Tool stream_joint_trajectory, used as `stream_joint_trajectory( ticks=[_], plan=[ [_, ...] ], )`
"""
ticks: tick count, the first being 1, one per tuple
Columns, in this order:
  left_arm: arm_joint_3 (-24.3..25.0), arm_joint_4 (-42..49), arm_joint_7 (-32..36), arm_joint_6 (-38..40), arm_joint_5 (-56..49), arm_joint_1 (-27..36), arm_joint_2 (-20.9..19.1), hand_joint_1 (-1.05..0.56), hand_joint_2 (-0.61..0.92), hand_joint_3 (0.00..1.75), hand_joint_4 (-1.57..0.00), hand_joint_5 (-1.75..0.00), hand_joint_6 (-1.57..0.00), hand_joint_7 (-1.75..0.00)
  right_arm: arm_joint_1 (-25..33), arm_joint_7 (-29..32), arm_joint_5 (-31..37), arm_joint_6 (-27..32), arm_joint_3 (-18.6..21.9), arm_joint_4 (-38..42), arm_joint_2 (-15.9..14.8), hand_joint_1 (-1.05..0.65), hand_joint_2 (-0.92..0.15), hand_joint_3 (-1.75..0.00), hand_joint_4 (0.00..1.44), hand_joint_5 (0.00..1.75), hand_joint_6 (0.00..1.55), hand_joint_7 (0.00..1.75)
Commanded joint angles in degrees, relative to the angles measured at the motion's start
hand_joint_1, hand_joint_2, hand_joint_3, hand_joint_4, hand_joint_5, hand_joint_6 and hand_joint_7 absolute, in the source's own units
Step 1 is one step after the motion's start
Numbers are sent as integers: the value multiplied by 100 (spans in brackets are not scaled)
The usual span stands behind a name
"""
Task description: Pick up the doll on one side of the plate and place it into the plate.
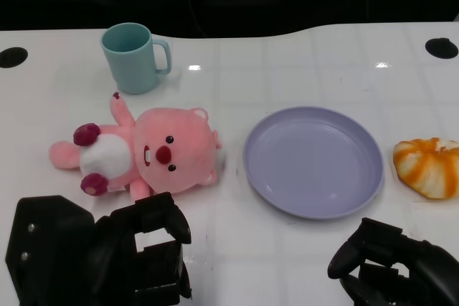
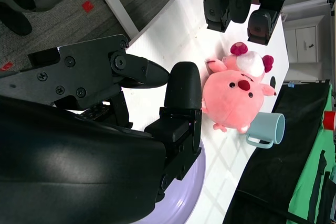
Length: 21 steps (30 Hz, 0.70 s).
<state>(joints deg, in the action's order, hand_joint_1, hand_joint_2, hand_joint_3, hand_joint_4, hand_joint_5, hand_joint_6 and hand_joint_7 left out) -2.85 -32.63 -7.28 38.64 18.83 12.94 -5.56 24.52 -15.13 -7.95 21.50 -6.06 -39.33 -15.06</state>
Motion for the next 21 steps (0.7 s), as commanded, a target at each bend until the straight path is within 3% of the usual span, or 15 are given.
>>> stream_joint_trajectory(
  ticks=[1, 5, 8, 14, 21],
  plan=[
    [41, -38, 10, 16, -13, -33, -57, -7, 42, 145, -90, -175, -78, -167, 19, 10, 25, -65, 45, -16, -27, -29, -92, -49, 66, 175, 50, 162],
    [87, -51, -3, 47, 71, -32, -22, -6, 43, 145, -89, -175, -78, -164, 17, 20, 20, -37, 40, -23, -13, -29, -92, -49, 66, 175, 50, 162],
    [93, -20, -15, -81, 74, -21, 25, -4, 46, 139, -85, -172, -81, -149, 6, 15, 14, -14, 50, -23, -24, -29, -92, -49, 66, 175, 50, 162],
    [167, 37, -98, -355, 209, -10, 159, -15, 48, 120, -77, -145, -78, -111, -17, -21, 2, -58, 73, 8, -42, -29, -92, -49, 65, 175, 49, 162],
    [260, 184, -304, -1056, 232, -21, 176, -29, 55, 92, -65, -126, -70, -91, -20, -13, 17, -65, 49, 14, -27, -29, -92, -49, 66, 175, 49, 162]
  ],
)
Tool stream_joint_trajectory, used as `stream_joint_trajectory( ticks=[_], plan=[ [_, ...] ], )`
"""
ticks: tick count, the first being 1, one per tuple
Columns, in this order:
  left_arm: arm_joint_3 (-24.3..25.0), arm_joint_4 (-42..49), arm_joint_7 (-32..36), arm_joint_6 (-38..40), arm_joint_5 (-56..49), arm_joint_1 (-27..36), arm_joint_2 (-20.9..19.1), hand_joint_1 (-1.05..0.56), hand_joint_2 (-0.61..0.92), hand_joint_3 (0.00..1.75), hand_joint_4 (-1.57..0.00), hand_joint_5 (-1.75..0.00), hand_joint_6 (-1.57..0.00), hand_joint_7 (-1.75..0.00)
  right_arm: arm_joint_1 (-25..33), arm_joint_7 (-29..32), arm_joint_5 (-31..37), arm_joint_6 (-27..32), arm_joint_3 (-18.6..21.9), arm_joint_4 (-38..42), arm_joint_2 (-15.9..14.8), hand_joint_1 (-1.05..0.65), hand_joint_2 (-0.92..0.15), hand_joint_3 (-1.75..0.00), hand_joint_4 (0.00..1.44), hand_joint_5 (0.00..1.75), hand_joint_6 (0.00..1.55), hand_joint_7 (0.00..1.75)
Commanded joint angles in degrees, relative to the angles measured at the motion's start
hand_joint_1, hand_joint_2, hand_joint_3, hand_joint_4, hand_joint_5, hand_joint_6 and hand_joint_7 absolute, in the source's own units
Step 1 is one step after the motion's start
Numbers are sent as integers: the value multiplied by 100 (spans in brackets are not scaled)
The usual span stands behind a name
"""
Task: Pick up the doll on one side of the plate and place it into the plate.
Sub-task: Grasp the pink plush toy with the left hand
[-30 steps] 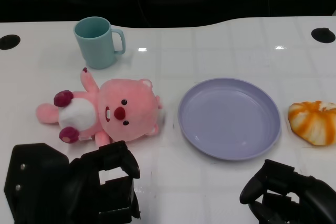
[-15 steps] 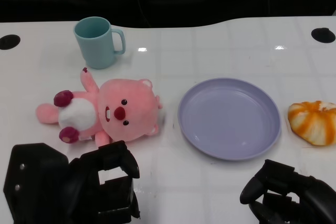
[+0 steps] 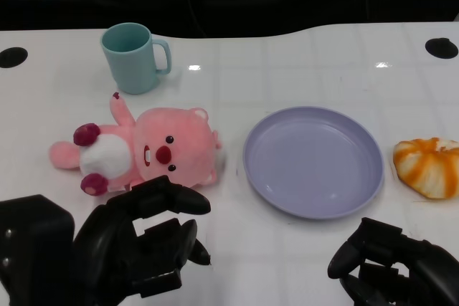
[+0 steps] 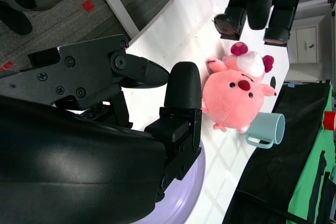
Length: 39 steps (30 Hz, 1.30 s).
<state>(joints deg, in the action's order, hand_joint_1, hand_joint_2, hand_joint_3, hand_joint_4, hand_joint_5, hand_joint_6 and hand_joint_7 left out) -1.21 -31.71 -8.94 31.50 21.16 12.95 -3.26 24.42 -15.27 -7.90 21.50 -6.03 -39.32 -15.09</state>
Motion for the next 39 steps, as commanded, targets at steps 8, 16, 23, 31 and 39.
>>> stream_joint_trajectory(
  ticks=[8, 16, 23, 31, 39],
  plan=[
    [147, 55, -210, -1229, -593, -256, -407, -38, 79, 45, -52, -104, -63, -58, -24, 7, 18, -41, 53, -2, -33, -29, -92, -49, 66, 175, 49, 163],
    [51, 219, -364, -2229, -1810, -524, -1126, -47, 92, 9, -34, -82, -50, -32, -27, 21, -10, 1, 52, -20, -10, -28, -92, -49, 66, 175, 49, 163],
    [8, 249, -420, -2359, -3237, -926, -1955, -59, 92, 10, -10, -73, -31, -18, -23, 21, 0, 9, 59, -17, -25, -29, -92, -49, 65, 175, 49, 162],
    [-269, 180, -674, -2014, -4946, -1381, -2631, -65, 92, 7, 0, -49, -23, -7, -14, 37, 9, 13, 49, -16, -20, -28, -92, -49, 65, 175, 49, 162],
    [-819, 504, -1082, -1718, -6689, -1947, -2895, -70, 92, 6, 0, -28, -12, -1, -19, 56, 71, 8, 21, -13, -6, -27, -92, -49, 65, 175, 49, 162]
  ],
)
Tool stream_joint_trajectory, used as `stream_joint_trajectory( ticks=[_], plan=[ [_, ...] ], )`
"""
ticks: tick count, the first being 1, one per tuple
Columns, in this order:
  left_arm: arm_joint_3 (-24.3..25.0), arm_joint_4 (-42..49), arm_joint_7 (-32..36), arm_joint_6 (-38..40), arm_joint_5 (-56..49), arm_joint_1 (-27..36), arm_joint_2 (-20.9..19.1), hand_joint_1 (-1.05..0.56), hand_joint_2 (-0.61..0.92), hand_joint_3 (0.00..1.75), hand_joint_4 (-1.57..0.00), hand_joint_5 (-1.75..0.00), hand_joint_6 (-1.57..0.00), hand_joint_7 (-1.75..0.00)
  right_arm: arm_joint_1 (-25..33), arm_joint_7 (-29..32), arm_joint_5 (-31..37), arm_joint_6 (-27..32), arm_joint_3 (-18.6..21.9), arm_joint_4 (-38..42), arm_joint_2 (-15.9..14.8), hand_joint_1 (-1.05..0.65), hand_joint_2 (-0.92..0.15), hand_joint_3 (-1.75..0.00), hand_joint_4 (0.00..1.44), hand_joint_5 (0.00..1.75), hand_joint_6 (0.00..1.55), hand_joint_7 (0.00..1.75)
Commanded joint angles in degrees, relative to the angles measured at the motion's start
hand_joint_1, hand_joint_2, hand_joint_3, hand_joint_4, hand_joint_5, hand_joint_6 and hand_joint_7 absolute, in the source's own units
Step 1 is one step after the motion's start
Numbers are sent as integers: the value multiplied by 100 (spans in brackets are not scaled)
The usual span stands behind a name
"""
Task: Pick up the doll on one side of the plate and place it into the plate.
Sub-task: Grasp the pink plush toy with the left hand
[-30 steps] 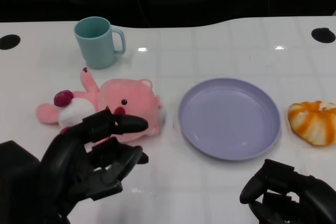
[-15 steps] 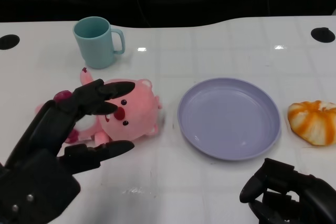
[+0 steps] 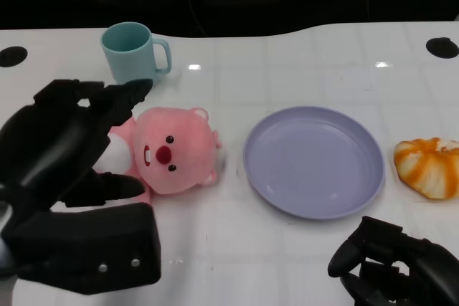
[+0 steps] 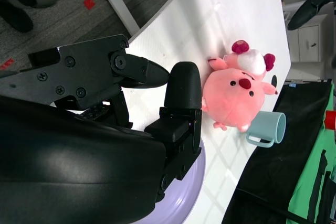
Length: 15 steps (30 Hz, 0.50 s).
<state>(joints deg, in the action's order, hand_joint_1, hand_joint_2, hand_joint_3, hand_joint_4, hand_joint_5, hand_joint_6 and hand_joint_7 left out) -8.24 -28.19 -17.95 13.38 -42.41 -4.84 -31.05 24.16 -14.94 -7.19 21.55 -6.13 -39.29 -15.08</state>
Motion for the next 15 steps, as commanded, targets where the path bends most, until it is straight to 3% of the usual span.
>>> stream_joint_trajectory(
  ticks=[1, 7, 15],
  plan=[
    [-132, 176, -217, 105, -411, -195, -96, -71, 92, 6, 0, -28, -12, -1, 7, 24, 2, 5, 31, -18, -6, -27, -92, -49, 65, 175, 49, 162],
    [-525, 733, -1109, 571, -984, -847, -12, -71, 88, 1, 0, -14, -12, -1, 55, 15, 1, -13, 22, -50, -12, -27, -92, -50, 65, 175, 49, 162],
    [-876, 1774, -1243, 729, -1207, -1435, 165, -69, 83, 1, -1, -18, -15, -2, 105, 34, -21, 25, 13, -106, 5, -27, -92, -50, 65, 175, 49, 162]
  ],
)
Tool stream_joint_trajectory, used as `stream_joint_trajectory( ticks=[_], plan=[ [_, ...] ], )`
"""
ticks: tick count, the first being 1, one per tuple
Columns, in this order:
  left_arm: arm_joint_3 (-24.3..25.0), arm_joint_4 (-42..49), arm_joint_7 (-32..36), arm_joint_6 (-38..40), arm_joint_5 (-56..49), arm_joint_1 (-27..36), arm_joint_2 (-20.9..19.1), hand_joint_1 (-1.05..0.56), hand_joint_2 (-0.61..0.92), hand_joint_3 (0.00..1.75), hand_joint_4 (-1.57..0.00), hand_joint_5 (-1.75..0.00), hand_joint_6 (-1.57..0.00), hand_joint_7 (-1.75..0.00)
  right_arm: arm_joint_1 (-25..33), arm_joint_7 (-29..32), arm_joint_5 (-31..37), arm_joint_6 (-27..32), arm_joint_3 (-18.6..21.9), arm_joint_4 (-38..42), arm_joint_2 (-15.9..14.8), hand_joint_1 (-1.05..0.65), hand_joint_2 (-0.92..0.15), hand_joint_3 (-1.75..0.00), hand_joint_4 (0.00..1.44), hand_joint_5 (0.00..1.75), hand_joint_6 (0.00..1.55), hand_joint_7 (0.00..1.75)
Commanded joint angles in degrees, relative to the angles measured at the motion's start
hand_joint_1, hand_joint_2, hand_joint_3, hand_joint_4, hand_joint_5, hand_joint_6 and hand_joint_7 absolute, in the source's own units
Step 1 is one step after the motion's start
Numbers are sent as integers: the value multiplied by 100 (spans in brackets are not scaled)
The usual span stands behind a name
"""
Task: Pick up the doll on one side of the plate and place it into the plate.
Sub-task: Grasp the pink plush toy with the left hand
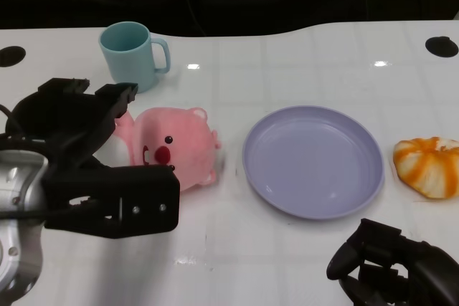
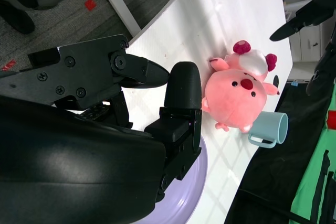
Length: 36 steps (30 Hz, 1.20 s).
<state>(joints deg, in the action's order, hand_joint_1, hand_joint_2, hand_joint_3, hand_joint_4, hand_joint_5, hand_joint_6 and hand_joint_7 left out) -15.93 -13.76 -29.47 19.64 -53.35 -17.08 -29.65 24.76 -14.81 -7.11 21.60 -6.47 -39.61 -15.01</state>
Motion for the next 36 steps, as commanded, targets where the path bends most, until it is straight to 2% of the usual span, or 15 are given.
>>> stream_joint_trajectory(
  ticks=[1, 11, 22, 29, 33, 36],
  plan=[
    [-145, 477, -68, 100, -129, -272, 48, -69, 83, 1, -1, -18, -15, -1, 49, 21, -30, 17, 44, -73, 0, -27, -92, -50, 65, 175, 49, 162],
    [-504, 2690, 977, -629, 68, -925, 273, -65, 83, 0, -4, -20, -18, -1, 109, 24, -30, -2, 30, -108, -2, -27, -92, -50, 65, 175, 49, 162],
    [-965, 4304, 1556, -1014, 129, -1533, 621, -68, 85, 1, -6, -20, -20, -1, 126, 10, -40, -31, 21, -70, 4, -27, -92, -50, 66, 175, 49, 162],
    [-1153, 5240, 2411, -1310, 218, -1830, 837, -67, 86, 1, -5, -17, -18, 0, 102, 46, -12, 11, -8, -92, 26, -28, -92, -49, 65, 175, 49, 163],
    [-1182, 5817, 2537, -1445, 410, -2054, 970, -65, 87, 1, -5, -16, -17, 0, 89, 51, 0, -1, -42, -41, 46, -28, -92, -49, 65, 175, 49, 163],
    [-1227, 6381, 2513, -1510, 561, -2256, 1123, -60, 90, 1, -15, -19, -27, -4, 103, 30, -7, -42, -58, -13, 57, -27, -92, -49, 65, 175, 49, 163]
  ],
)
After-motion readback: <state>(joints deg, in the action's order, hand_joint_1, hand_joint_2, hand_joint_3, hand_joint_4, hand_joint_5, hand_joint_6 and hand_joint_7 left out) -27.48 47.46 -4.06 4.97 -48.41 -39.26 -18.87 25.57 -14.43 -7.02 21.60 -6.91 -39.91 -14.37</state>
